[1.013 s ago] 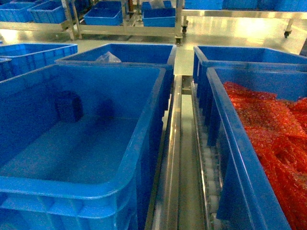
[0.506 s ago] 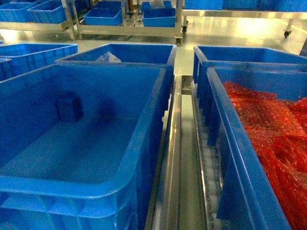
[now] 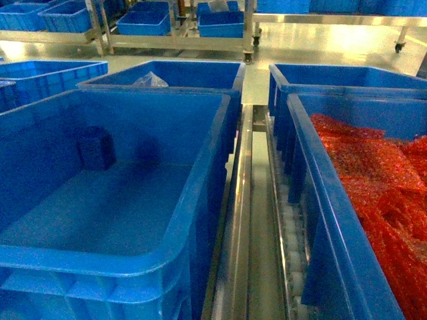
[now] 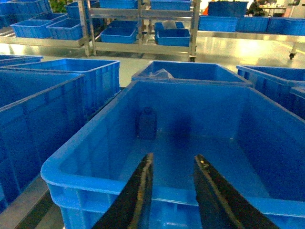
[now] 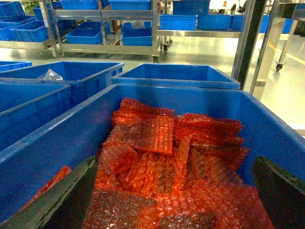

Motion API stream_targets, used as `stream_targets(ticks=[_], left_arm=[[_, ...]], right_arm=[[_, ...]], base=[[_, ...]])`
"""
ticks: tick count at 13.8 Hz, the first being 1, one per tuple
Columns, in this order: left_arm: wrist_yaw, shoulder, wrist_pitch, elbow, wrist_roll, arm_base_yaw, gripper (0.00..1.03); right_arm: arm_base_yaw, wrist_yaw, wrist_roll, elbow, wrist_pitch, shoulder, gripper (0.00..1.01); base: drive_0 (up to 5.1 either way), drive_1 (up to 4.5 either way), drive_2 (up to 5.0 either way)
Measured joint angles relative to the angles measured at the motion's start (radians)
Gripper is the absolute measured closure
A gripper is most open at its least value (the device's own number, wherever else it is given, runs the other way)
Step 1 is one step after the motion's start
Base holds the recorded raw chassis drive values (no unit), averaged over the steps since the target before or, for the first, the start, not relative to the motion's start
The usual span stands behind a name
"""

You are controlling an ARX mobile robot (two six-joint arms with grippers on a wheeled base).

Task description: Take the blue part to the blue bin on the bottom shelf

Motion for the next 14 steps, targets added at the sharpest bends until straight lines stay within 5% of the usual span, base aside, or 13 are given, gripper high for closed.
stream_targets(ticks=[4, 5, 14], left_arm=[[0.0, 0.0, 0.0, 0.0, 0.0, 0.0, 0.26], [0.0, 0.0, 0.0, 0.0, 0.0, 0.0, 0.05], [0.0, 0.0, 0.0, 0.0, 0.001, 0.0, 0.05]], right_arm=[[0.0, 0.0, 0.0, 0.0, 0.0, 0.0, 0.03], [0.0, 0.0, 0.0, 0.0, 0.0, 0.0, 0.03], [0.0, 0.0, 0.0, 0.0, 0.0, 0.0, 0.03]], base=[[0.0, 0.0, 0.0], [0.0, 0.0, 0.0], [0.0, 0.0, 0.0]])
